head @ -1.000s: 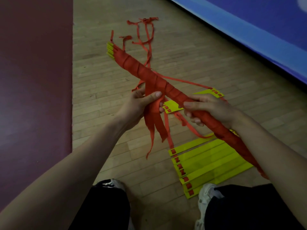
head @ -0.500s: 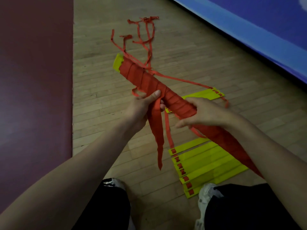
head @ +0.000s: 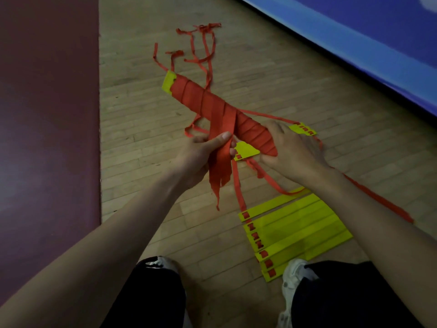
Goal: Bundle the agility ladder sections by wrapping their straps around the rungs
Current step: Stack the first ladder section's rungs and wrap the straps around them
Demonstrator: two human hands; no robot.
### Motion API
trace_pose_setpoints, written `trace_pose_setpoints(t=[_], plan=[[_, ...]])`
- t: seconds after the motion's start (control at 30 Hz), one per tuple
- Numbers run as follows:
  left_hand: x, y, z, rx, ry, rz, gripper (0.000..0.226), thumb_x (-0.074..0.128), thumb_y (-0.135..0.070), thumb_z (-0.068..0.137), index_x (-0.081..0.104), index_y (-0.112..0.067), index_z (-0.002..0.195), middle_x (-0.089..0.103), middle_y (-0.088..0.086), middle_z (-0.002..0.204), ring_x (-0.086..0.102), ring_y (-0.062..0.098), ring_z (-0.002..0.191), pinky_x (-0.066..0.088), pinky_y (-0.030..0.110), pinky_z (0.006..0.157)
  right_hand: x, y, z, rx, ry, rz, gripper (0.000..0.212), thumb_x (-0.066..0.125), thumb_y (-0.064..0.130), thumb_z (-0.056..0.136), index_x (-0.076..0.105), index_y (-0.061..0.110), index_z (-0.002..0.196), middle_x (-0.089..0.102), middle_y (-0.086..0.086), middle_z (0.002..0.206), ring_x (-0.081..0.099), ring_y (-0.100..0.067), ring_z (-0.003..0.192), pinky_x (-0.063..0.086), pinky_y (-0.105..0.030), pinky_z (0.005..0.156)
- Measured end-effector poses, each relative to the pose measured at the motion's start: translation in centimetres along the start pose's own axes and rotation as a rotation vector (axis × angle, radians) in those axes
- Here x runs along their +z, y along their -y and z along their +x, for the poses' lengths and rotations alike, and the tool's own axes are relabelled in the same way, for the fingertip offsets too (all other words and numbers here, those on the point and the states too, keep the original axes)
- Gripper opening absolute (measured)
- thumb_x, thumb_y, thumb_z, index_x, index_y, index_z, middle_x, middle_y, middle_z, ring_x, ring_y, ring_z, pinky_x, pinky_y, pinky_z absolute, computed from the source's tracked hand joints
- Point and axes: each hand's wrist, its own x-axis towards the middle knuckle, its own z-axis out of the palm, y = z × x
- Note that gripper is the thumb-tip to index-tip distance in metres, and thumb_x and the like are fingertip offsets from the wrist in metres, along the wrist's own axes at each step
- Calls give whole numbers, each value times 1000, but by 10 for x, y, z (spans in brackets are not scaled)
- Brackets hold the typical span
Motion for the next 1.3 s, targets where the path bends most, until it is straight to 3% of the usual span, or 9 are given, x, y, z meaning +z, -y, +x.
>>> trace_pose_setpoints(t=[0.2,0.33,0.43,0.57,0.73,0.87,0.97,1.1,1.3], plan=[[2,1,0,-30,31,83,35,57,-16,93,74,-15,63,67,2,66,62,9,56,54,22,61,-15,-5,-5,39,-40,300,65,70,44,67,54,31,129,66,3,120,61,-21,111,51,-37,87],[6,-4,-3,-7,33,44,25,54,-15,95,69,-10,76,66,1,65,61,9,53,54,23,60,-23,-6,-3,84,42,593,56,80,24,66,65,22,119,72,3,103,67,-12,94,52,-29,83],[9,-7,-4,26,20,89,21,53,-17,96,62,-7,81,64,0,61,58,9,50,52,22,55,-30,-1,-4,139,118,802,41,80,8,68,70,19,106,72,8,86,66,-4,73,52,-22,66],[12,-5,-6,92,19,161,24,54,-19,95,60,-8,75,59,-1,53,54,9,43,48,22,51,-31,0,-7,203,272,1061,20,69,-6,74,69,8,88,57,6,52,47,-8,39,40,-20,39],[13,-5,-10,164,81,58,14,59,-19,86,51,-8,90,52,-2,48,47,8,37,44,23,48,-32,-1,-6,179,475,1197,23,61,1,69,65,-2,92,46,-8,54,40,-11,33,31,-16,35],[14,-3,-11,144,161,12,18,58,-24,80,52,-7,81,51,-4,46,45,5,36,42,18,46,-28,-1,-7,136,691,1374,32,50,9,64,59,-6,91,43,-10,56,37,-11,31,26,-14,33],[15,0,-8,149,127,-18,18,60,-25,80,55,-8,79,52,-4,49,46,5,38,41,18,47,-23,-1,-4,142,788,1364,48,57,20,64,55,-12,99,46,-5,58,39,-11,35,30,-17,36],[15,4,-3,104,-3,-18,19,61,-24,88,58,-11,75,54,-4,52,48,5,39,41,17,46,-21,5,-3,184,770,1083,37,71,34,73,62,3,91,55,-8,64,54,-17,51,42,-24,47],[15,6,2,28,-165,-80,15,62,-19,92,60,-6,84,55,-3,51,48,6,38,45,17,45,-9,11,-7,115,507,737,43,89,16,62,54,14,85,63,3,64,62,-11,49,47,-21,46]])
